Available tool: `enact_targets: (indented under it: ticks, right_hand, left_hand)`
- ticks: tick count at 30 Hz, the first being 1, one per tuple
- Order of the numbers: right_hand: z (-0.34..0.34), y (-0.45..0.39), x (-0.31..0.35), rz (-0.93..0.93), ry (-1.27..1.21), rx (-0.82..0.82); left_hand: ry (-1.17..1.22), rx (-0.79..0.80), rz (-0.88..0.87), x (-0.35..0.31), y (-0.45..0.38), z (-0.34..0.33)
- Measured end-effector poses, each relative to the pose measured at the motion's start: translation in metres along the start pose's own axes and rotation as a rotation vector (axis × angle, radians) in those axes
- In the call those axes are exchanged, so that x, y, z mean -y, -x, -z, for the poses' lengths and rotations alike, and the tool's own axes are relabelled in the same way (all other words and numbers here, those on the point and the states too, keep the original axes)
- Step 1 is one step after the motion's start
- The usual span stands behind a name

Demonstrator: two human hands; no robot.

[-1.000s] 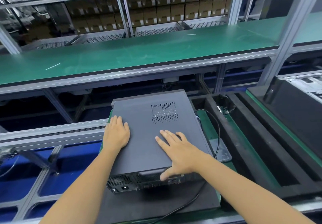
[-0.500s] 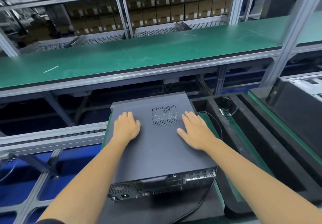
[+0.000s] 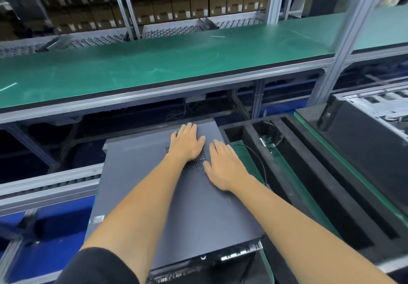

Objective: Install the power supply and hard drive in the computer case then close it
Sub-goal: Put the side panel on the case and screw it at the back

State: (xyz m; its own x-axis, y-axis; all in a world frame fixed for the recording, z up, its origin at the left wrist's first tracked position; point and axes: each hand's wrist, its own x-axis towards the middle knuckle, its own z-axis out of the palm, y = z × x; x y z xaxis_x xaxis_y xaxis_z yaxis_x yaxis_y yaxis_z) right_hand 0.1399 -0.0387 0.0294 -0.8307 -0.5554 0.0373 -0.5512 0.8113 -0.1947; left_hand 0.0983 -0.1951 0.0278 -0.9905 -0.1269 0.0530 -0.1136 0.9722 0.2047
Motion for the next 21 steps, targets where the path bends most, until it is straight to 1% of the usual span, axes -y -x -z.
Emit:
enact_targets:
  ticks: [5, 9, 15, 18, 21]
  right_hand:
    - [-0.010, -0.028, 0.006, -0.033, -0.012, 0.009]
    - [-0.015, -0.034, 0.006, -0.031, 0.012, 0.007]
    - [-0.016, -0.023, 0.008, -0.022, 0.020, -0.003]
    - [-0.016, -0.021, 0.010, -0.024, 0.065, 0.007]
    - [-0.016, -0.024, 0.009, -0.042, 0.081, 0.008]
  left_hand:
    - [0.030, -0.078, -0.039, 0.011, -0.008, -0.012]
    - [0.064, -0.139, -0.057, 0.014, -0.007, -0.016]
    - [0.069, -0.112, -0.048, 0.010, 0.003, -0.016]
    - [0.071, -0.138, -0.004, 0.009, 0.008, -0.017]
    - [0.053, -0.113, 0.038, 0.009, 0.005, -0.016]
